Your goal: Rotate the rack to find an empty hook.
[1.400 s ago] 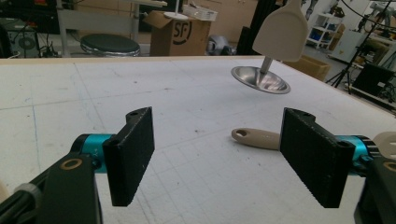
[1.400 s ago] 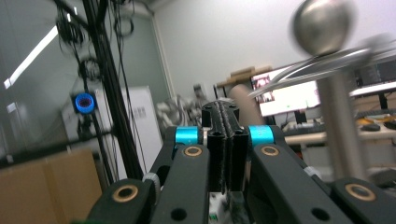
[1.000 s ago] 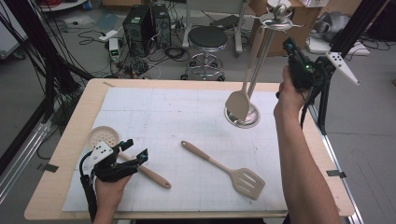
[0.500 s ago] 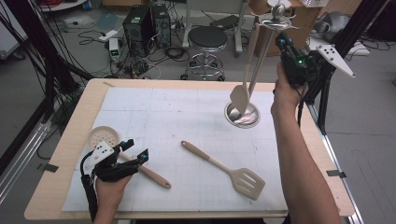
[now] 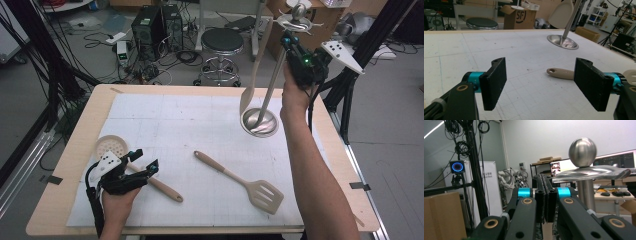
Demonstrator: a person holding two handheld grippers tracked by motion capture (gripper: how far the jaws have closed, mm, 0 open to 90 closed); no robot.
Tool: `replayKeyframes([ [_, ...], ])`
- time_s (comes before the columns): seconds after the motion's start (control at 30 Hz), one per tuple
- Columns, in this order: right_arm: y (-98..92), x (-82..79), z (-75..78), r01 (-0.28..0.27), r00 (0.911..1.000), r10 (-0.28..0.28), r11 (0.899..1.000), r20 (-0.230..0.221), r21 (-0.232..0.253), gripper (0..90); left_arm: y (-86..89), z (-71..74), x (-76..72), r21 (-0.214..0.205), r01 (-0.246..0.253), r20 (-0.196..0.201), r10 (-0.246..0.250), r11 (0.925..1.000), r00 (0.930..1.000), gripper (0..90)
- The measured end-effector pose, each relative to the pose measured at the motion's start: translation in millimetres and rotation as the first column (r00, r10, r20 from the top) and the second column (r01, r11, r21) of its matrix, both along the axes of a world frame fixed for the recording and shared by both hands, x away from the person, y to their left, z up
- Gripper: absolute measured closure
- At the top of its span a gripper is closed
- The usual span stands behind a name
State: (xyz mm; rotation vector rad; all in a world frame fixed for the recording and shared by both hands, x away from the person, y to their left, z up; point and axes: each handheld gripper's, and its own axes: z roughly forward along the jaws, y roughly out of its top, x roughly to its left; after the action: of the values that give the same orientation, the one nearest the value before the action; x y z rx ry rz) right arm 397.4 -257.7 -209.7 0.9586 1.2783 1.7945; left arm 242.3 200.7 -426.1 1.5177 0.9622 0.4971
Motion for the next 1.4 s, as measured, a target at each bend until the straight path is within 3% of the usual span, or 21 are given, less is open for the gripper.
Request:
replayKeyframes([
  [0.13, 4.8, 2.6, 1.3, -0.004, 1.0, 0.004, 1.0, -0.007, -0.006, 90.0, -0.5, -0.2, 0.3, 0.004, 0.002, -0.001, -0.002, 1.0, 1.0, 27.3],
  [0.27, 2.4, 3.1, -0.2, -0.013, 0.9997, 0.013, 1.0, -0.021, 0.027, 90.0, -0.7, 0.1, 0.0, 0.003, 0.003, 0.0, -0.003, 1.0, 1.0, 27.3],
  [0.4, 2.8, -3.7, -7.7, 0.002, 0.9996, -0.002, 1.0, -0.028, -0.013, 89.9, -1.0, 0.1, 0.0, 0.002, 0.003, 0.001, -0.003, 1.0, 1.0, 27.3],
  [0.73, 0.3, -24.6, -22.0, -0.046, 0.9981, 0.045, 0.999, -0.043, -0.01, 89.7, -2.7, 0.2, -0.1, 0.005, 0.011, 0.002, -0.011, 0.9999, 0.9999, 27.4],
  [0.8, 0.5, -28.2, -25.6, -0.064, 0.9956, 0.062, 0.998, -0.07, -0.028, 83.1, -3.4, 0.2, 0.0, 0.003, 0.011, 0.001, -0.011, 0.9999, 0.9999, 27.3],
  [0.87, 1.5, -29.8, -28.4, -0.077, 0.9887, 0.069, 0.996, -0.133, -0.051, 81.6, -4.3, 0.2, 0.2, 0.01, 0.014, 0.0, -0.014, 0.9999, 0.9999, 27.3],
  [0.9, 1.7, -30.7, -30.1, -0.077, 0.9876, 0.067, 0.995, -0.142, -0.067, 81.7, -4.9, 0.2, 0.1, 0.009, 0.018, -0.001, -0.018, 0.9998, 0.9998, 27.3],
  [0.93, 1.4, -32.1, -31.4, -0.082, 0.9872, 0.072, 0.995, -0.142, -0.065, 81.0, -5.3, 0.2, 0.1, 0.011, 0.017, 0.0, -0.017, 0.9998, 0.9998, 27.4],
  [1.03, -1.4, -33.9, -34.2, -0.117, 0.982, 0.109, 0.992, -0.154, -0.043, 67.6, -5.6, 0.1, 0.0, 0.014, 0.017, 0.0, -0.017, 0.9998, 0.9999, 27.3],
  [1.17, -2.4, -38.1, -41.0, -0.134, 0.9793, 0.122, 0.989, -0.162, -0.068, 52.2, -5.8, -0.8, 0.7, 0.02, 0.012, -0.008, -0.012, 0.9997, 0.9999, 27.4],
  [1.4, -4.8, -45.4, -55.0, -0.168, 0.9673, 0.151, 0.983, -0.204, -0.07, 45.7, -5.4, -1.0, 0.7, 0.016, 0.01, -0.008, -0.01, 0.9998, 0.9999, 27.4],
])
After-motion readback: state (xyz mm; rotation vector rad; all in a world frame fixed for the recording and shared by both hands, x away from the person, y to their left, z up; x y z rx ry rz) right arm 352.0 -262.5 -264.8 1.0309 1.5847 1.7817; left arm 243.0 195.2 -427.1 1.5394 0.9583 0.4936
